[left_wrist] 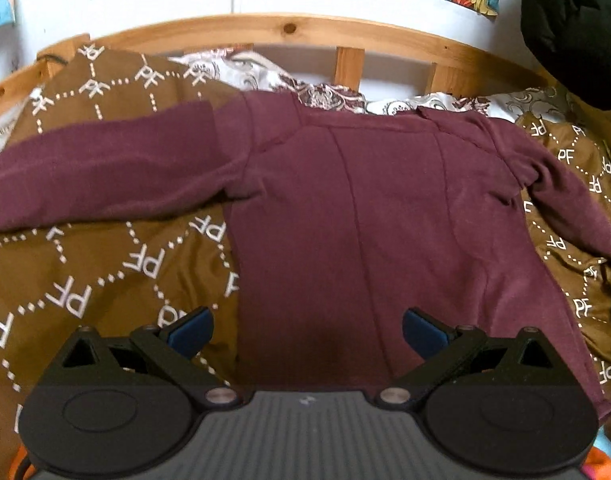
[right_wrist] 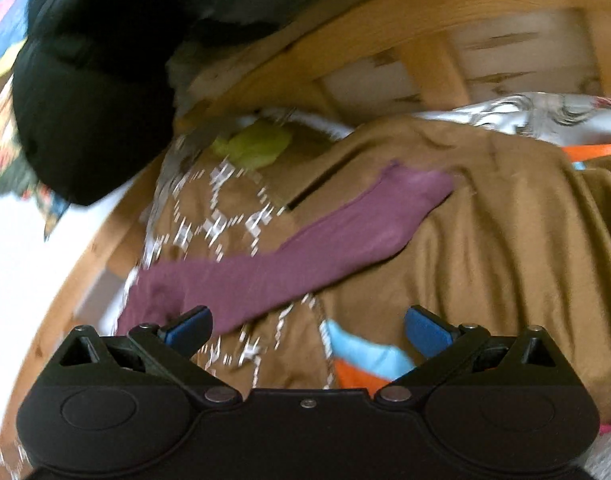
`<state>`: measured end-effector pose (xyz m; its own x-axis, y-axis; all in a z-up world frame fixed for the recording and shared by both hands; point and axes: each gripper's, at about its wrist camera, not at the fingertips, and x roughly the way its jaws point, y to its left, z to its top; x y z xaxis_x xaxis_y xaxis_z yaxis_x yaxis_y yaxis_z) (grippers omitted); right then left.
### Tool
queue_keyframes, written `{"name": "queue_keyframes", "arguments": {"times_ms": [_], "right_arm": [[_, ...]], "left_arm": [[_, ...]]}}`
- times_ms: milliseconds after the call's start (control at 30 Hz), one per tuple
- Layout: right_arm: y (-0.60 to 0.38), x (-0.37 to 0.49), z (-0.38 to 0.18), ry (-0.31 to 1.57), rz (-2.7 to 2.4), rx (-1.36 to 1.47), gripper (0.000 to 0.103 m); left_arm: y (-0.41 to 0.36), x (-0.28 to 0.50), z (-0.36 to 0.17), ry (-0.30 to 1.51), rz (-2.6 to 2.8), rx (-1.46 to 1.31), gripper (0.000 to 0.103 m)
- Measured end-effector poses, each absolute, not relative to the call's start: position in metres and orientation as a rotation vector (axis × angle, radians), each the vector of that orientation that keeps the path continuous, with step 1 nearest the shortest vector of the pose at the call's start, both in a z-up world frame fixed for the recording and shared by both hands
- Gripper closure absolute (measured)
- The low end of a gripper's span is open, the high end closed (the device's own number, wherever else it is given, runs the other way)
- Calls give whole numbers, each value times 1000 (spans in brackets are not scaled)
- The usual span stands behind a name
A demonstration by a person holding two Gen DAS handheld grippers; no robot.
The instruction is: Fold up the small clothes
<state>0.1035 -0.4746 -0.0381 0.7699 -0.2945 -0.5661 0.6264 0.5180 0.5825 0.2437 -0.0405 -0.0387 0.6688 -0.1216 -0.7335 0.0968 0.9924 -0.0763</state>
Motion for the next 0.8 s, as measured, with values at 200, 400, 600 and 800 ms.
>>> {"name": "queue_keyframes", "arguments": {"times_ms": [200, 400, 600, 800], "right_arm": [[-498, 97, -39, 355, -729, 865, 15], [-508, 104, -40, 364, -830, 789, 50], [-506, 98, -27, 409, -761, 778, 67], [-491, 121, 16, 693, -510, 352, 24]], "left_arm": [[-47, 242, -41, 831, -137, 2, 1], [-58, 234, -37, 779, -136, 78, 1], [-65, 227, -34, 741, -142, 120, 1], [-68, 224, -33, 728, -150, 142, 1]]}}
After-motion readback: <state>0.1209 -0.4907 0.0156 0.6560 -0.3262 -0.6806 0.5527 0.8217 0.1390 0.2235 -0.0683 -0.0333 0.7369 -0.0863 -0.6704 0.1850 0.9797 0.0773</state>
